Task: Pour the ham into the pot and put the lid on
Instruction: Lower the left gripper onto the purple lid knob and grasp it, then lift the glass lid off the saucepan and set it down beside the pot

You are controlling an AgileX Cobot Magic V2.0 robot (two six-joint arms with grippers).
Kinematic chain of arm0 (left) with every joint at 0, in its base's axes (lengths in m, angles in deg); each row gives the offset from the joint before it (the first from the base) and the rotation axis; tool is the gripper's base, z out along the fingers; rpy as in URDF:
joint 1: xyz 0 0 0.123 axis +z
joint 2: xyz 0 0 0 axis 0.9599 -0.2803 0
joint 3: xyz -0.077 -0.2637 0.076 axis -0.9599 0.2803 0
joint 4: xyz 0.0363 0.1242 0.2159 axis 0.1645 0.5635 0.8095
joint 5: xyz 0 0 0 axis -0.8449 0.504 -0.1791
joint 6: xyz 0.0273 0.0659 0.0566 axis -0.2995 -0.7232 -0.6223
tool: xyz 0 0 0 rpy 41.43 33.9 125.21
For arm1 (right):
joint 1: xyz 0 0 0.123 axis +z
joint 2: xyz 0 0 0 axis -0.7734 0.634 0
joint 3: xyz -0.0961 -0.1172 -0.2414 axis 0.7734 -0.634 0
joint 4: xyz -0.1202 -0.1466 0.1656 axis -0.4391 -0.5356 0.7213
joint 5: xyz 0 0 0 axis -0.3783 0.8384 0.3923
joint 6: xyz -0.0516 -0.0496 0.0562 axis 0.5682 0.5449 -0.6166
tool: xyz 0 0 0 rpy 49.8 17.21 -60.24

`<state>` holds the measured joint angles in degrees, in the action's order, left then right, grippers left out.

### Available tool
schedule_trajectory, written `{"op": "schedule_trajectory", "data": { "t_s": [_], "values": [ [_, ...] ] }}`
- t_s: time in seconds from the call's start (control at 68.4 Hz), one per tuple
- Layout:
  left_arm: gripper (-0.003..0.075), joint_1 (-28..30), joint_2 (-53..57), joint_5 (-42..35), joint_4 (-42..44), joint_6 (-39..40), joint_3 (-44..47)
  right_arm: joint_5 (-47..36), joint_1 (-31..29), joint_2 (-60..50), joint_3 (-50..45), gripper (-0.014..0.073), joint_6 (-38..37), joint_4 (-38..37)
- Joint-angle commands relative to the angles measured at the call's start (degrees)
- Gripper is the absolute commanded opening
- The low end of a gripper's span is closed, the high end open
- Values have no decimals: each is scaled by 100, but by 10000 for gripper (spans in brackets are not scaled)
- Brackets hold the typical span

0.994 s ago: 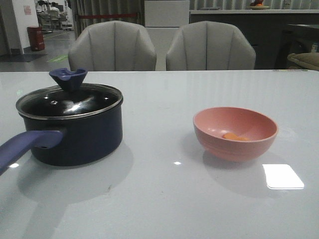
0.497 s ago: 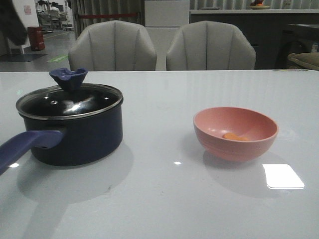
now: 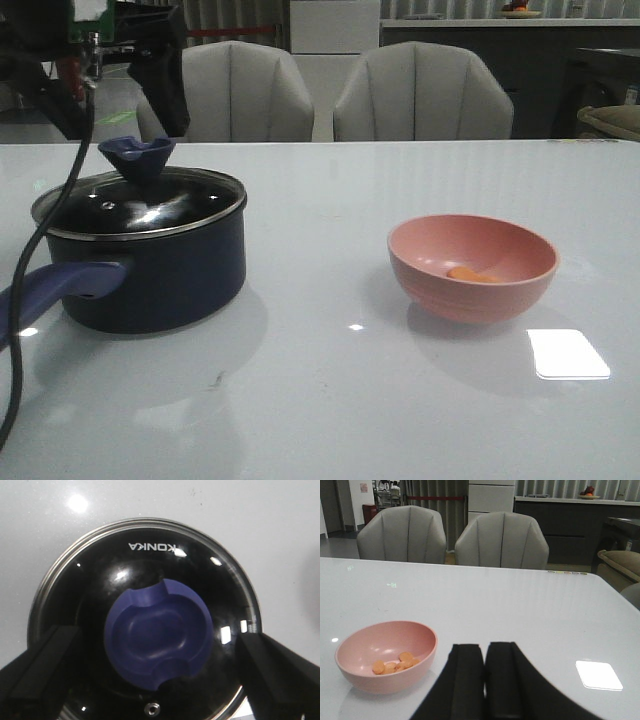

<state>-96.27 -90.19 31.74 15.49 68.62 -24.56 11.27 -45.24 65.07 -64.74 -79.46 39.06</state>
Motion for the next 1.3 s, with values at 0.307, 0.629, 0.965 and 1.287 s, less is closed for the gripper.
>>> {"op": "schedule_trajectory", "data": {
  "t_s": [0.307,0.629,0.965,1.287],
  "values": [
    [657,-43,-439,257,279,384,-779,-495,-34,-115,32,162,35,-58],
    [581,-43,-645,312,268,384,-894,-495,-34,-115,32,162,35,-58],
    [277,-43,-569,666,156,384,-1355,-495,-34,-115,32,162,35,-58],
    [257,-18,-29,761,617,384,-1355,-495,-34,-115,32,162,35,-58]
  ]
}}
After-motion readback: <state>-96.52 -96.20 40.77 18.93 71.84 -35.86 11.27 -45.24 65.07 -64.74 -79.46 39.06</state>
